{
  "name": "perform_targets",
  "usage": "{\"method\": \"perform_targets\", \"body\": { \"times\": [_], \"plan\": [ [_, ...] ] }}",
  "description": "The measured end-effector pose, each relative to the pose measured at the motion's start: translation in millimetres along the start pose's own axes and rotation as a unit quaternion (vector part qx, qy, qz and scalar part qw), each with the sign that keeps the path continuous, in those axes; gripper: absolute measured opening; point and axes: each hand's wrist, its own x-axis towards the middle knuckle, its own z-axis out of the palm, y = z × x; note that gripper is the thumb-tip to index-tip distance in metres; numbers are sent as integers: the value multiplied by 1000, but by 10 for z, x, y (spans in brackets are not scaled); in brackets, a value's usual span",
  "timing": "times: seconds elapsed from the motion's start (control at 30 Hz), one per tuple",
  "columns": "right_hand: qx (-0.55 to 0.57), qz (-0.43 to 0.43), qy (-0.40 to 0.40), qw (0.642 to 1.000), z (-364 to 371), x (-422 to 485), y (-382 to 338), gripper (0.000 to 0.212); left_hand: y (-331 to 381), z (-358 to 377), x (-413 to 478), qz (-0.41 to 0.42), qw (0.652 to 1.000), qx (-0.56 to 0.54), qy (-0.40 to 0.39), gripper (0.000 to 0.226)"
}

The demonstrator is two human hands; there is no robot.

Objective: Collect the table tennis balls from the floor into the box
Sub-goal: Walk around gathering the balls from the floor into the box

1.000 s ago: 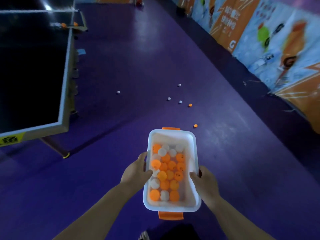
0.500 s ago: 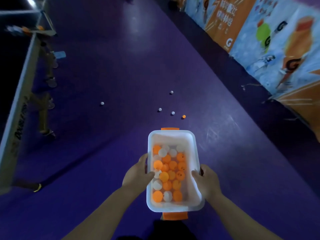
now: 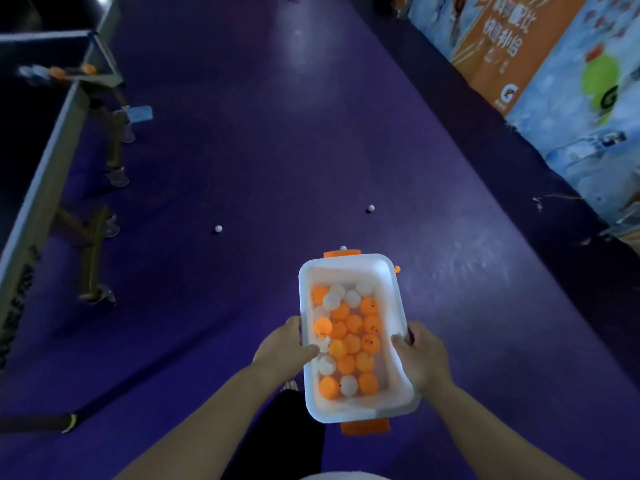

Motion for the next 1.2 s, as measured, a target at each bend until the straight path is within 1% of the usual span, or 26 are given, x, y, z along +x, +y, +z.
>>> {"method": "perform_targets", "body": {
  "times": [0.13,0.27,0.4,0.53,0.6,0.67,0.8,0.9,1.0,1.1,1.2],
  "plan": [
    [40,36,20,998,27,558,-256,24,308,-417,660,18,999,31,-40,33],
    [61,79,9,995,26,1085,-388,24,675,-652,1303,36,997,43,-48,27],
    [130,129,-19,983,-77,1607,-331,10,1066,-655,1943,37,996,63,-51,16],
    [190,156,-50,968,-254,2279,-127,12,1465,-535,2539,34,995,82,-47,16],
    [208,162,-63,962,-330,2640,0,14,1646,-450,2809,19,996,83,-39,12],
    [219,187,-75,955,-381,2966,160,18,1762,-356,3067,-11,996,78,-30,9],
    [190,230,-109,948,-396,3504,574,22,1811,-93,3581,-77,995,66,-13,18],
    [174,252,-117,945,-327,3845,911,19,1780,150,3975,-118,991,61,-3,17],
    [165,279,-112,939,-162,4151,1244,18,1732,433,4375,-138,989,58,10,17],
    [169,314,-106,928,151,4481,1628,18,1612,813,4820,-163,985,45,22,29],
    [154,356,-104,916,636,4805,2095,22,1408,1266,5339,-177,983,40,34,43]
  ]
}}
